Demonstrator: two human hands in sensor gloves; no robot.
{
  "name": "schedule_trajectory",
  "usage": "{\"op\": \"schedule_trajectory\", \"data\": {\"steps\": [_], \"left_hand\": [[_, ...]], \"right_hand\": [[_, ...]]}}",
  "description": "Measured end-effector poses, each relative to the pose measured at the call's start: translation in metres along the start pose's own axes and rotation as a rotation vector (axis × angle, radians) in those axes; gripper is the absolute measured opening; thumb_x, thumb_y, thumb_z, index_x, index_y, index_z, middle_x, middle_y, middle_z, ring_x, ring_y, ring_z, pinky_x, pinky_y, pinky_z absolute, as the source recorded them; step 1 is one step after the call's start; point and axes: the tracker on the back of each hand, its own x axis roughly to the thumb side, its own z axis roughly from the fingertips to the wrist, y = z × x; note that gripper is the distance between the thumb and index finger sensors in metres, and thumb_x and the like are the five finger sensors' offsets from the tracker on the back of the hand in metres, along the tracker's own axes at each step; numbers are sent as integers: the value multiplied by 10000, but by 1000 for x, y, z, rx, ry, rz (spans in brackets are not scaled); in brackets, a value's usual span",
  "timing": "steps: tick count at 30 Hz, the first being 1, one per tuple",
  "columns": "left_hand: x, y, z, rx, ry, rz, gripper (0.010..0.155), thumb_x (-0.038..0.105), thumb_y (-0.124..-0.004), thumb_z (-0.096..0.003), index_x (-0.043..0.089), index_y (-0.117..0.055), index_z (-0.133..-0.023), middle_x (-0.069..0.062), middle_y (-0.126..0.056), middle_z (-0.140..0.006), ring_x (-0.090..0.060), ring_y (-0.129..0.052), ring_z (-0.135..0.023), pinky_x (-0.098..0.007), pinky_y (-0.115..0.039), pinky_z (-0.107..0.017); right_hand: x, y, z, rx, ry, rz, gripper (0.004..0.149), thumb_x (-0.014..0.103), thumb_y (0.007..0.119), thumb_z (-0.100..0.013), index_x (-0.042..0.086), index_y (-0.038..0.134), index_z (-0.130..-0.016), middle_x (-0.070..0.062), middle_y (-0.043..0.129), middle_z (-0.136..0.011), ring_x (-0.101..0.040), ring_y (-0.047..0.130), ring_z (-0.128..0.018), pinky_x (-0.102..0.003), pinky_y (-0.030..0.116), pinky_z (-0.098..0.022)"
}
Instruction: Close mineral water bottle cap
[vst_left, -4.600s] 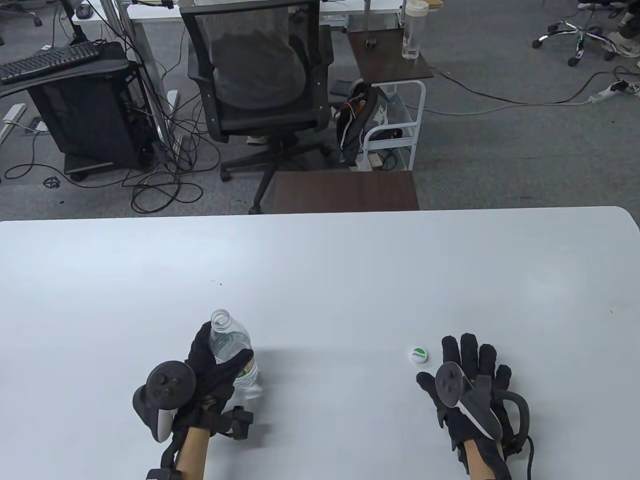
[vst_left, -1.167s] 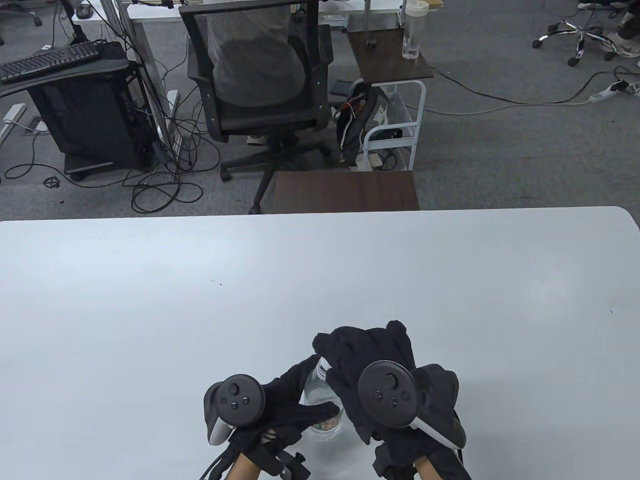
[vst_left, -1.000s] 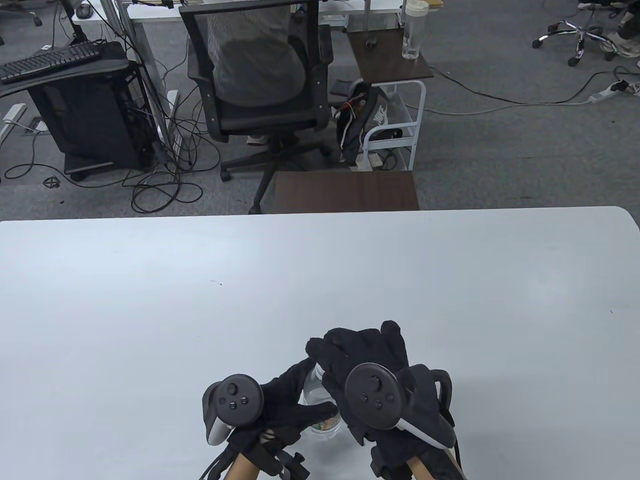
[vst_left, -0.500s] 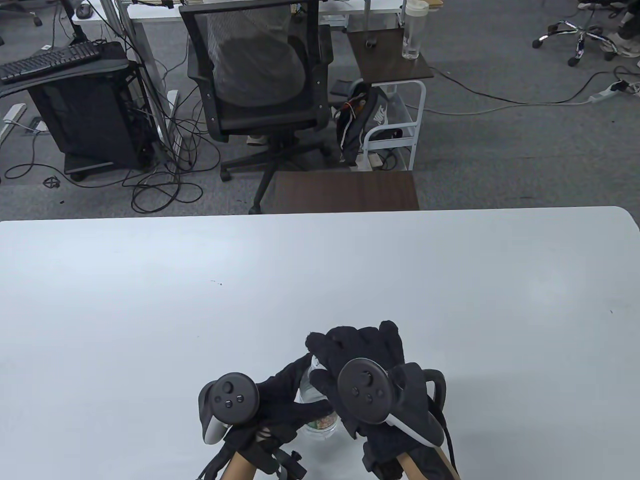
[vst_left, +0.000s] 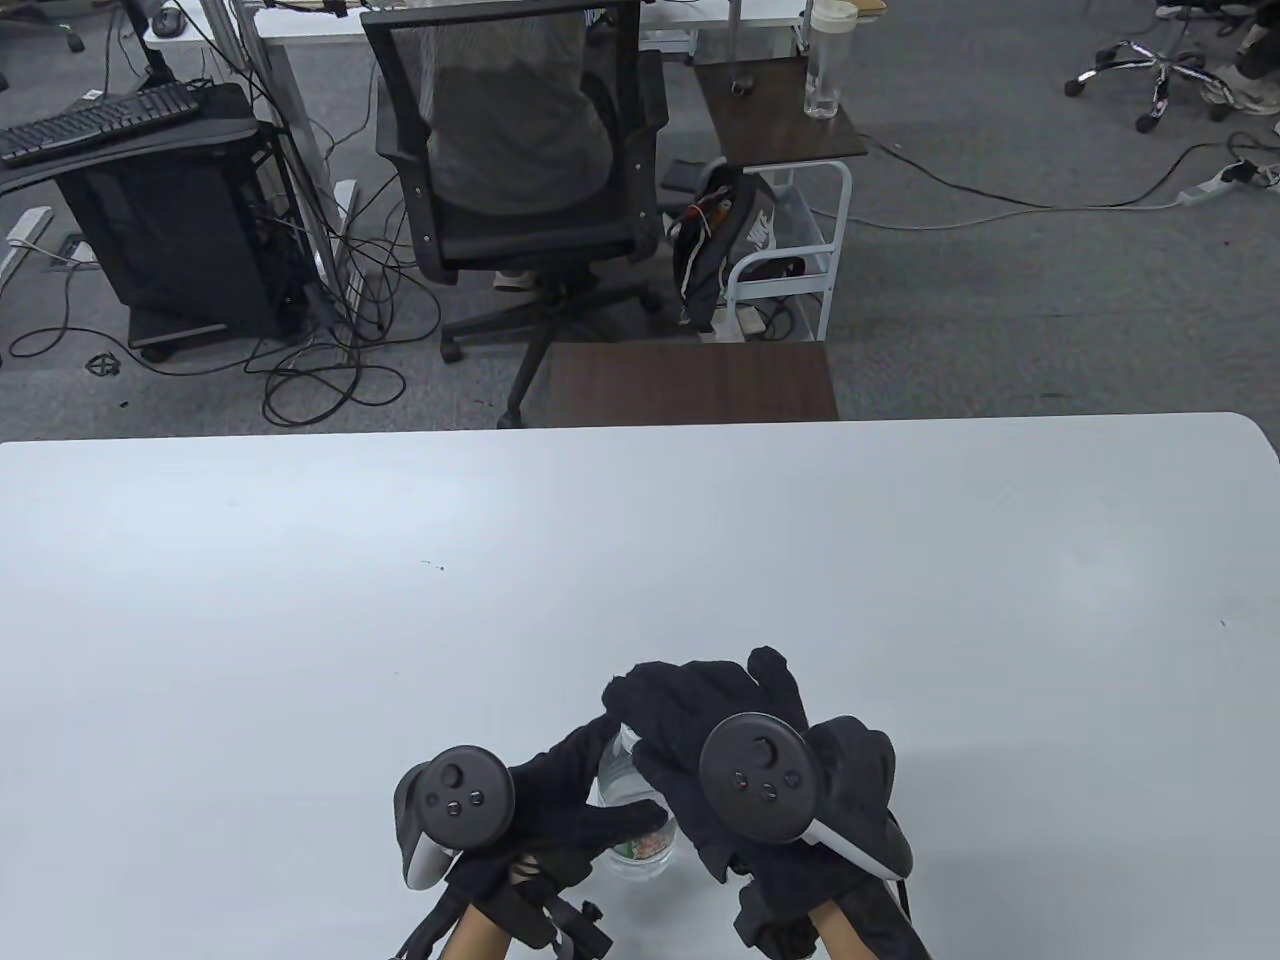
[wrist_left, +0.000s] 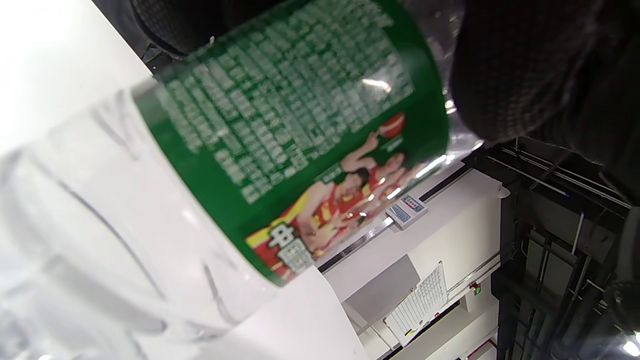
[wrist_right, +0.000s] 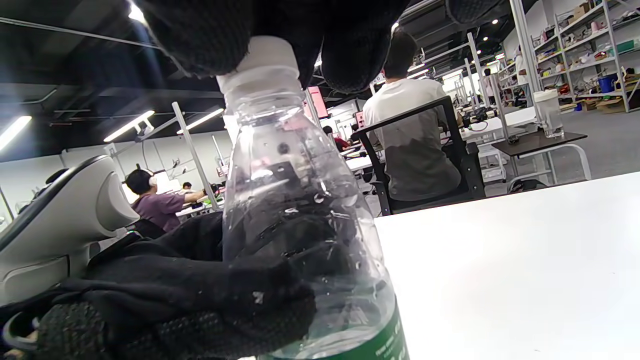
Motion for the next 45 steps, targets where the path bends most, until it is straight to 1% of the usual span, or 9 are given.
{"op": "schedule_trajectory", "data": {"steps": [10, 13, 15, 20, 27, 31, 35, 38, 45], "left_hand": [[1, 0, 1, 20, 6, 2, 805, 474, -957, -460, 118, -602, -1088, -205, -753, -1009, -456, -877, -869, -629, -638, -665], [1, 2, 1, 22, 5, 2, 803, 471, -956, -462, 123, -598, -1091, -202, -747, -1016, -456, -872, -875, -629, -634, -669], [0, 4, 1, 23, -3, 10, 801, 473, -954, -463, 123, -599, -1091, -201, -748, -1015, -456, -873, -875, -629, -634, -668], [2, 8, 4, 74, -12, 20, 800, 450, -972, -449, 107, -615, -1077, -212, -762, -998, -466, -880, -858, -644, -635, -660], [1, 4, 4, 128, 31, 23, 799, 456, -974, -449, 96, -625, -1070, -212, -776, -983, -456, -894, -835, -645, -639, -654], [-3, 8, 4, 110, 12, 76, 797, 448, -970, -455, 106, -612, -1079, -206, -762, -997, -453, -880, -853, -646, -630, -659], [-8, 9, 1, 48, 1, 108, 791, 445, -962, -464, 114, -603, -1088, -201, -749, -1011, -453, -868, -867, -647, -619, -670], [-10, 8, 0, 1, -7, 133, 790, 428, -965, -463, 104, -603, -1086, -208, -744, -1013, -461, -860, -873, -655, -609, -675], [-1, 7, 5, 119, 5, 39, 788, 433, -967, -457, 95, -615, -1076, -206, -764, -994, -447, -879, -855, -647, -628, -664]], "right_hand": [[6, 5, 1, -129, 102, 122, 586, 608, 728, -470, 422, 646, -1020, 80, 737, -1028, -166, 786, -869, -621, 398, -858], [3, 6, 0, -88, 54, 46, 606, 565, 723, -499, 397, 602, -1069, 51, 619, -1179, -238, 735, -1039, -631, 411, -845], [1, 8, -2, -6, 18, -12, 598, 502, 731, -520, 402, 561, -1085, 64, 653, -1167, -209, 755, -1046, -624, 422, -846], [-2, 15, -5, -46, 9, -152, 543, 469, 751, -505, 477, 623, -1033, 122, 707, -1116, -158, 785, -971, -614, 418, -861], [8, 27, -1, -285, 159, -68, 521, 487, 767, -479, 397, 711, -989, 38, 809, -1013, -138, 869, -739, -509, 493, -834], [8, 23, -3, -242, 163, -83, 540, 553, 779, -470, 447, 697, -993, 113, 813, -1024, -78, 883, -778, -504, 505, -845], [-8, 23, -12, -70, 97, -250, 533, 523, 749, -501, 474, 654, -1024, 145, 731, -1116, -140, 818, -984, -551, 487, -842], [-16, 27, -19, 106, 35, -417, 551, 456, 735, -541, 424, 590, -1071, 73, 620, -1178, -226, 739, -1074, -514, 420, -853], [-12, 29, -11, -77, 77, -334, 503, 461, 763, -501, 470, 680, -998, 116, 751, -1114, -128, 818, -1001, -487, 406, -835]]}}
